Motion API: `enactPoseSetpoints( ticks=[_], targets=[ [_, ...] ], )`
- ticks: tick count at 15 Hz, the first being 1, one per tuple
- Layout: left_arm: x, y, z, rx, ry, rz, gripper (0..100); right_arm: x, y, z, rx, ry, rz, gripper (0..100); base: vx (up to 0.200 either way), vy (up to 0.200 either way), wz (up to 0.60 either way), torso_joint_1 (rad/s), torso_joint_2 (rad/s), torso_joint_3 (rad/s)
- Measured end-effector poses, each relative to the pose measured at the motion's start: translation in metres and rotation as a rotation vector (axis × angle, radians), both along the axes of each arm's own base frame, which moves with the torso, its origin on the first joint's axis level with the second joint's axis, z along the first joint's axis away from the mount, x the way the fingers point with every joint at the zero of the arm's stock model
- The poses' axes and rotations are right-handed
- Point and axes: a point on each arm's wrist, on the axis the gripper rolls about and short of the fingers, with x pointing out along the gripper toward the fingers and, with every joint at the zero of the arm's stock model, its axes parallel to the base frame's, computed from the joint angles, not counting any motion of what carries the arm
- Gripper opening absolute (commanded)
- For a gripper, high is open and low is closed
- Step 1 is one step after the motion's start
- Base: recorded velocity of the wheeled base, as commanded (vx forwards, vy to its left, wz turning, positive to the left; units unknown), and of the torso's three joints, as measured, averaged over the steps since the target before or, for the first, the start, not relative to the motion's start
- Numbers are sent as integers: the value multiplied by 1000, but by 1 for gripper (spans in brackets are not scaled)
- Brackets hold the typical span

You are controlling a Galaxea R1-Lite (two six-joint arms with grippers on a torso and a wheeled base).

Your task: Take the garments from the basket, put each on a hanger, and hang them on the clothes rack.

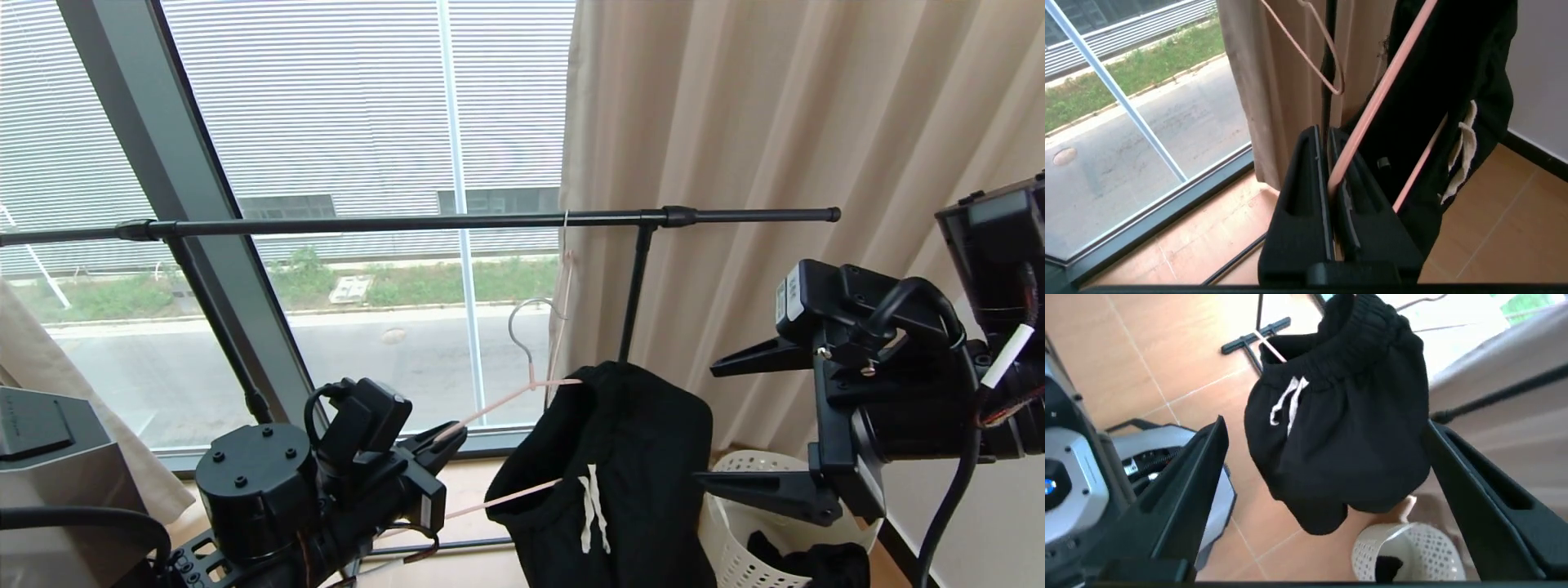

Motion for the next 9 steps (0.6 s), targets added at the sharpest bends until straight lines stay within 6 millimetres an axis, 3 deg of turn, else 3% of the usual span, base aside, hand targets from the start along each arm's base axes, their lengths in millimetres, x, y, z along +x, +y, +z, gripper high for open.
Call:
enactPoseSetpoints(
  ticks=[5, 9],
  targets=[
    [-9, -5, 6, -15, -11, -79, 0, 43, -14, -15, 12, -29, 211, 100, 0, 0, 0, 0, 0, 0],
    [-14, -10, 10, -8, -39, -111, 0, 58, -23, -26, -43, 51, 259, 100, 0, 0, 0, 0, 0, 0]
  ],
)
